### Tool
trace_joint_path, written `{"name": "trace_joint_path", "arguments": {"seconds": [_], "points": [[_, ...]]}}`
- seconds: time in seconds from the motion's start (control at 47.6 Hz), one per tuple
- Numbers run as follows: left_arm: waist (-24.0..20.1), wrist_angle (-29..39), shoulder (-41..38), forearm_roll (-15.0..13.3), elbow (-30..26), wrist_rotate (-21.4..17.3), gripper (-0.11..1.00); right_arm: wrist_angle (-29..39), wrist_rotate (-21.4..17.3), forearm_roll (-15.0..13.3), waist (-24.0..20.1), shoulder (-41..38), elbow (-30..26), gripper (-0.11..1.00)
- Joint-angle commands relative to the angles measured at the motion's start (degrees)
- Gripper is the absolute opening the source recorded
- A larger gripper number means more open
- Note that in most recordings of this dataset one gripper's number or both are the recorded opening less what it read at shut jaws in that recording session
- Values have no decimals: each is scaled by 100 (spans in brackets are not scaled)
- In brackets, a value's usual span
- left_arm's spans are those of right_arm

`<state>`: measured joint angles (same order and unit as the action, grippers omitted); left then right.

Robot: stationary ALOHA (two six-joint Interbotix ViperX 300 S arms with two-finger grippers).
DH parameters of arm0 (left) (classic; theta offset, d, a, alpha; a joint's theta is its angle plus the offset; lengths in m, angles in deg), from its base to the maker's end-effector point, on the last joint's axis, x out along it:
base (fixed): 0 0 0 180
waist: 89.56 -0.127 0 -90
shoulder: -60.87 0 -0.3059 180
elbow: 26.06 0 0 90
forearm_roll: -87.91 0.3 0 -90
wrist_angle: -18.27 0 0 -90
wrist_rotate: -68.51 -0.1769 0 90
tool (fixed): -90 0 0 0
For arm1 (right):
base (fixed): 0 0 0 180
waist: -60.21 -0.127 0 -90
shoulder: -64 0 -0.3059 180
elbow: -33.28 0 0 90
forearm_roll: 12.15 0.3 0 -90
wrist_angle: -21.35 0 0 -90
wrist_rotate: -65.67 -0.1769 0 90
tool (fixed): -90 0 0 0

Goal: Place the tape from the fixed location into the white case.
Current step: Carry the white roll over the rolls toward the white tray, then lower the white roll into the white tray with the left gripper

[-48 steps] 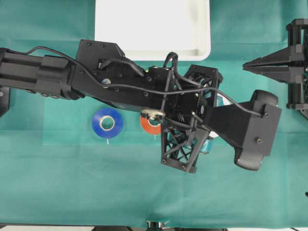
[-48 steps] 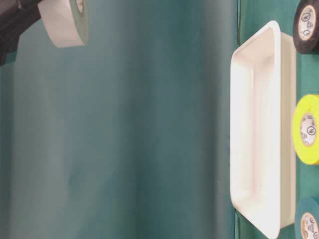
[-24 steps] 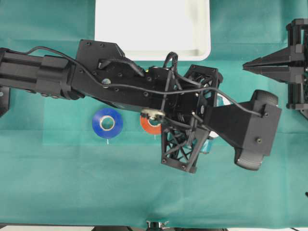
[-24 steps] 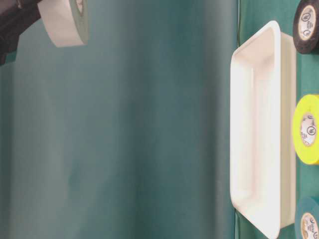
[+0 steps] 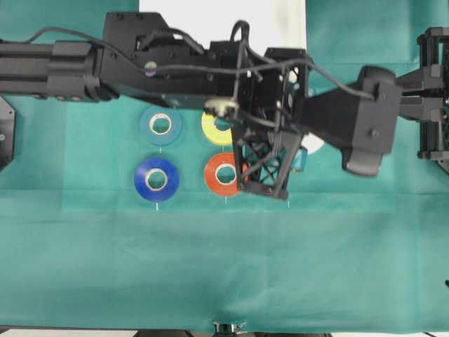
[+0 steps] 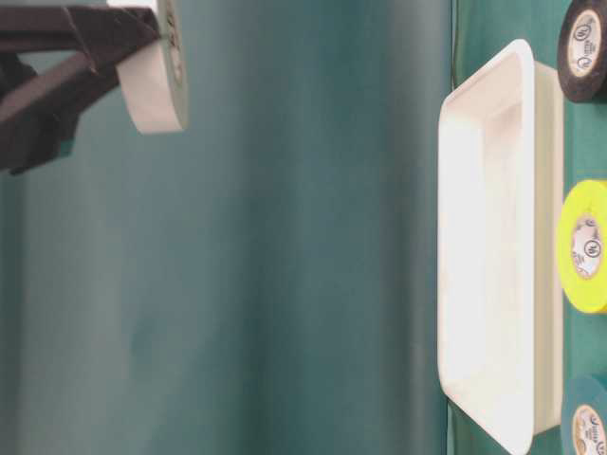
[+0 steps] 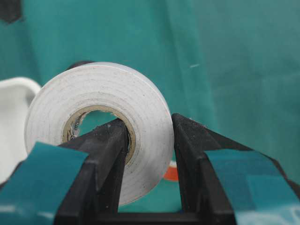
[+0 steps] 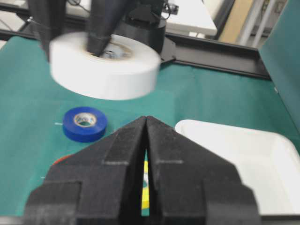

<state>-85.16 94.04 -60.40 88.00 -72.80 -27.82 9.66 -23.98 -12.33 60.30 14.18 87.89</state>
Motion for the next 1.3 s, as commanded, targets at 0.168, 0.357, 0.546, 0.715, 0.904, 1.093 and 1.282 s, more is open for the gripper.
{"name": "trace_joint_path", "arguments": {"seconds": [0.168, 0.357, 0.546, 0.715, 0.904, 1.093, 1.282], "points": [[-527, -105, 562, 9, 431, 18, 26, -9, -9, -9, 0, -26, -167, 0], [-870, -299, 809, 18, 923, 18, 26, 18, -9, -9, 0, -26, -167, 0], [-1204, -448, 1063, 9, 1389, 18, 26, 18, -9, -9, 9, -26, -167, 0], [-1441, -650, 1274, 9, 1775, 18, 26, 18, -9, -9, 0, -26, -167, 0], [-1661, -817, 1477, 9, 2153, 26, 26, 18, -9, -9, 0, -26, -167, 0], [-1670, -896, 1547, 9, 2294, 105, 26, 18, -9, -9, 0, -26, -167, 0], [-1679, -905, 1547, 9, 2303, 114, 26, 18, -9, -9, 0, -26, -176, 0]]}}
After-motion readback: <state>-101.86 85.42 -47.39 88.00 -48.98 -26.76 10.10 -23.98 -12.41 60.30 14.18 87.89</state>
